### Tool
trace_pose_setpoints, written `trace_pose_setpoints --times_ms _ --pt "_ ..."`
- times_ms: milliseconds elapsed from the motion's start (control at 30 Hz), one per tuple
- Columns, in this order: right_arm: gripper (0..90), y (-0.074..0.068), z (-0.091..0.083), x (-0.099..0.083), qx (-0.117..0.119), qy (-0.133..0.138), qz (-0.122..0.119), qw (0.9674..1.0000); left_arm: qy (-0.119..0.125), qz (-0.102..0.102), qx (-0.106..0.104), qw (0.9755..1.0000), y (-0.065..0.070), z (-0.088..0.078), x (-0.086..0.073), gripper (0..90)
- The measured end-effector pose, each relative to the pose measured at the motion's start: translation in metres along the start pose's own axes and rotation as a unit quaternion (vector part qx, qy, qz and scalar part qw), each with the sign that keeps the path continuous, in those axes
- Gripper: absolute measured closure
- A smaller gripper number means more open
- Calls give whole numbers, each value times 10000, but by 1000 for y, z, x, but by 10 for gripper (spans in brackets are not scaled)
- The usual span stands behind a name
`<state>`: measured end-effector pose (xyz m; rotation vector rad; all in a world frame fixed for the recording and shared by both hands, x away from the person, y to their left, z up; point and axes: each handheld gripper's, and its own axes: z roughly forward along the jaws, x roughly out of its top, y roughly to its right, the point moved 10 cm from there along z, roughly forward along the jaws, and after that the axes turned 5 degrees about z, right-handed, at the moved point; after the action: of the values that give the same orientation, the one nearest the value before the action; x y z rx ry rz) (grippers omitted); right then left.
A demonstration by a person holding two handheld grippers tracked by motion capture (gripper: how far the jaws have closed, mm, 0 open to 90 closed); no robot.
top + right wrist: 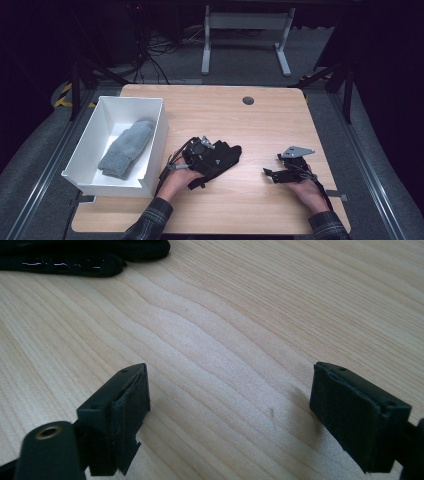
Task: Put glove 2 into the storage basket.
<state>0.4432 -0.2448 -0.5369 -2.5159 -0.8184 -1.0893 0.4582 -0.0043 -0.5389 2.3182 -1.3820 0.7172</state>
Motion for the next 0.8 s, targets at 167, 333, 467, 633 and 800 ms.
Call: trace_pose_setpoints --times_ms 167,333,467,633,800 --pt "167 0 0 0 2 0 -9 10000 32 135 -211 9997 7 -5 1 306" --pt "166 0 0 0 -4 4 0 10000 38 68 -521 9986 15 -8 2 570" --pt "167 0 0 0 -2 5 2 10000 -8 -117 -542 9985 17 -11 4 622" --pt "166 0 0 0 -2 5 -4 10000 70 -241 -600 9979 19 -20 9 627" --pt "166 -1 0 0 -1 -2 7 10000 211 -375 -564 9975 20 -37 18 627"
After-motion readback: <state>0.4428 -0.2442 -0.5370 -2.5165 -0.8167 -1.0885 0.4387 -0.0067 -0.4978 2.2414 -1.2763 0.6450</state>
